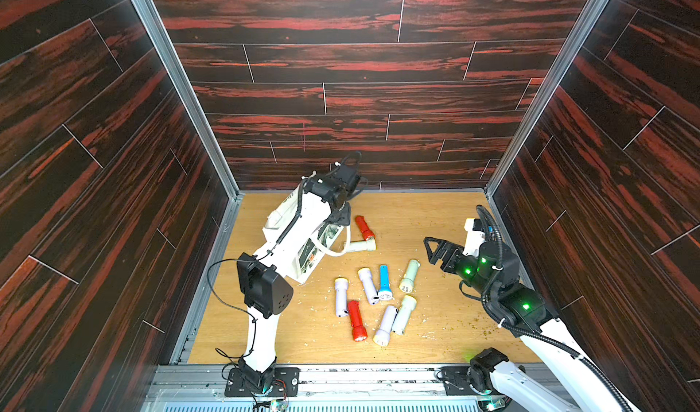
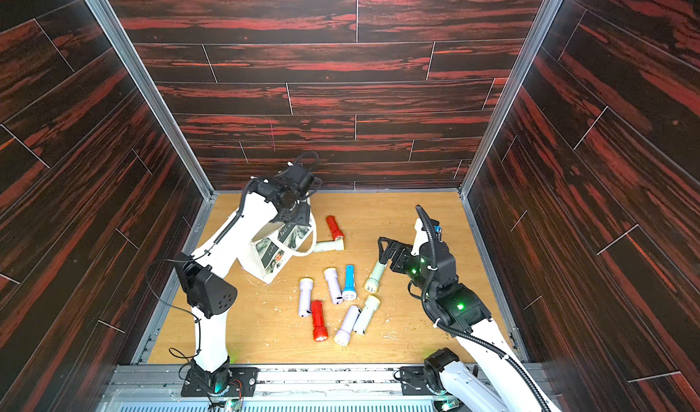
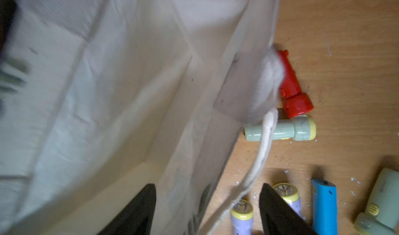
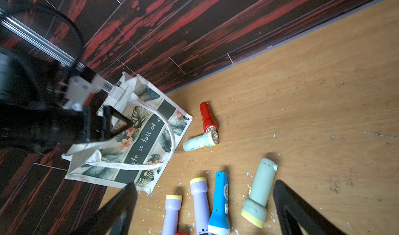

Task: Put the flashlights into the tote bags
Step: Move the canvas bag to the center of the board, then adjust the canvas bag at the center of the board.

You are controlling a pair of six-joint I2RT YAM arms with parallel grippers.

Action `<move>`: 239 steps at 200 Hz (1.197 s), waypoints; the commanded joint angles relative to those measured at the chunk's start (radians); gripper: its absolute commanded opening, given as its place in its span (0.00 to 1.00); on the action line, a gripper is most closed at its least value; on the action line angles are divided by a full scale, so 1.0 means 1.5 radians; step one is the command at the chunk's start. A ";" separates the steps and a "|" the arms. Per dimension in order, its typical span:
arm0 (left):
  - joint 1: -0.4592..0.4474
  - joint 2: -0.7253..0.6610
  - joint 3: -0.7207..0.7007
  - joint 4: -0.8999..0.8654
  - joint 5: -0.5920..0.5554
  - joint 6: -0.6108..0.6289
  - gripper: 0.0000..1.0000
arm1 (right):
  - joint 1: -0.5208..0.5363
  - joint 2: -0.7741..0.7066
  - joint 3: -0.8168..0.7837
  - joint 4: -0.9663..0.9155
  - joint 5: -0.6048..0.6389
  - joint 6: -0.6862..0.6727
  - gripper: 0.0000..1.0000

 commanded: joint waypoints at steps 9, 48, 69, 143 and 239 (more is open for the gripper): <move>0.004 -0.102 0.029 0.006 -0.018 0.031 0.82 | 0.002 0.045 0.004 0.037 -0.051 0.040 0.99; 0.035 -0.243 -0.150 0.171 -0.065 0.056 0.85 | 0.044 0.178 0.032 0.131 -0.141 0.108 0.98; 0.083 -0.274 -0.187 0.180 -0.035 0.040 0.85 | 0.102 0.271 0.084 0.161 -0.133 0.120 0.98; 0.275 -0.400 -0.374 0.279 0.134 -0.045 0.87 | 0.190 0.559 0.358 0.179 -0.104 0.197 0.98; 0.346 -0.441 -0.428 0.300 0.182 -0.059 0.89 | 0.203 0.780 0.656 0.090 -0.101 0.285 0.98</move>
